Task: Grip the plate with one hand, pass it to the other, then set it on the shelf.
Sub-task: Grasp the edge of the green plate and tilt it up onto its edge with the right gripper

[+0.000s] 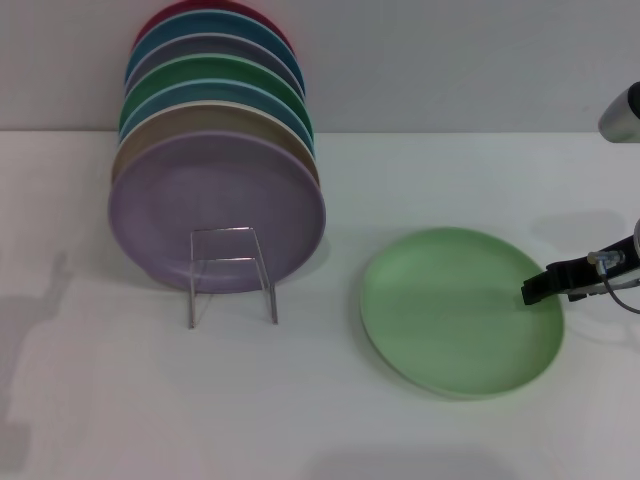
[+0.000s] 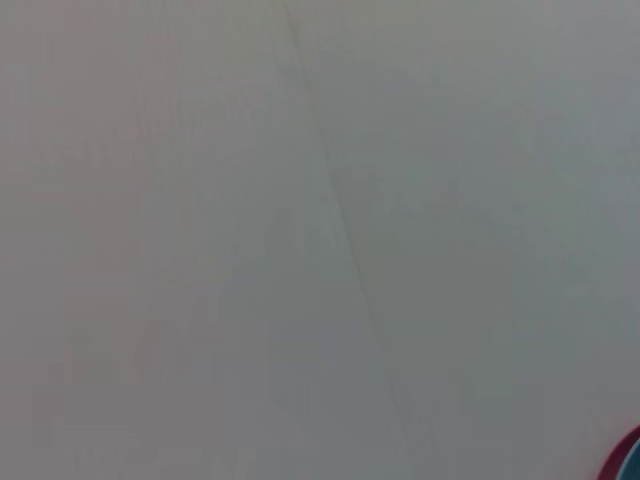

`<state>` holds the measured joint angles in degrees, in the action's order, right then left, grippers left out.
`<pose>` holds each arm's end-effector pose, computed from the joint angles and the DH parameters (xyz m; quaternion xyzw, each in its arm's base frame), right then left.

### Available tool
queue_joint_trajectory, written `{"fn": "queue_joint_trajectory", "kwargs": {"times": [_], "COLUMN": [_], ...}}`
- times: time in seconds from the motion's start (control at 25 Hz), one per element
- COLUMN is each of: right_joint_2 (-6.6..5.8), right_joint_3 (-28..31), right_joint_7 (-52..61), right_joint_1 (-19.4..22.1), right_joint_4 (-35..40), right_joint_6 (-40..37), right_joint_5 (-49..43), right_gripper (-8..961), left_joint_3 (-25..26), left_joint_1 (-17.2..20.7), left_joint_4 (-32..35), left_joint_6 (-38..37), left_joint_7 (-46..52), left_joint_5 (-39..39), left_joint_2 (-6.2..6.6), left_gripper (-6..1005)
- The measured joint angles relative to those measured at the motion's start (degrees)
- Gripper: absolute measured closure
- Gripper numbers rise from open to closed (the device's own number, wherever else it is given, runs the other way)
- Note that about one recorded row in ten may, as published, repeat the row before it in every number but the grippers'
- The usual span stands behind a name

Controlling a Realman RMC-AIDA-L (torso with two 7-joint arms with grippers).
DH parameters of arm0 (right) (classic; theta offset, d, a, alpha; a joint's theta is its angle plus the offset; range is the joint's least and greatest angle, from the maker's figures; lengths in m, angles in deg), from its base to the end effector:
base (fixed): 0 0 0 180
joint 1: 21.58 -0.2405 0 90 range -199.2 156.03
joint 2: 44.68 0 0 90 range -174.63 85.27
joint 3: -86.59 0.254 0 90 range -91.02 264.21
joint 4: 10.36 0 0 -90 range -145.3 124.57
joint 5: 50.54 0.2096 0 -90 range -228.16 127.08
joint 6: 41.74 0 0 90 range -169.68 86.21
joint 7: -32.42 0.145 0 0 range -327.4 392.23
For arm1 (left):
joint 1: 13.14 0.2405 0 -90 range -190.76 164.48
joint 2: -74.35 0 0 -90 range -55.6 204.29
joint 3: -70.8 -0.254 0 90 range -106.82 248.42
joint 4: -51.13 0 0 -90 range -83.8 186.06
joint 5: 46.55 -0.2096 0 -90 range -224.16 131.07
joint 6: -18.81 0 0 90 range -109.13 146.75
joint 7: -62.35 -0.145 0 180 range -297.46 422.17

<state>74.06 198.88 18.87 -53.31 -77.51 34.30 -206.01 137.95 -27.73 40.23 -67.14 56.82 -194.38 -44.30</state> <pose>0.2562 0.3756 0.0270 -0.7604 0.5687 -0.0943 0.2992 -0.3381 0.2730 0.0335 -0.6334 -0.0767 -0.2832 0.7160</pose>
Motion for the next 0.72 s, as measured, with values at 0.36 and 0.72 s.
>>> {"fn": "queue_joint_trajectory", "kwargs": {"times": [0.36, 0.72], "right_joint_2": [0.0, -0.08], "right_joint_3": [-1.3, -1.4], "right_joint_7": [1.1, 1.2], "right_joint_1": [-0.4, -0.5], "right_joint_4": [0.0, 0.0], "right_joint_6": [0.0, 0.2], "right_joint_5": [-1.8, -1.8], "right_gripper": [353, 572], "left_joint_3": [0.0, -0.1], "left_joint_1": [0.0, 0.0], "left_joint_4": [0.0, 0.1], "left_joint_6": [0.0, -0.1], "left_joint_7": [0.0, 0.0], "left_joint_5": [0.0, 0.0], "left_joint_2": [0.0, -0.07], "left_gripper": [139, 139]}}
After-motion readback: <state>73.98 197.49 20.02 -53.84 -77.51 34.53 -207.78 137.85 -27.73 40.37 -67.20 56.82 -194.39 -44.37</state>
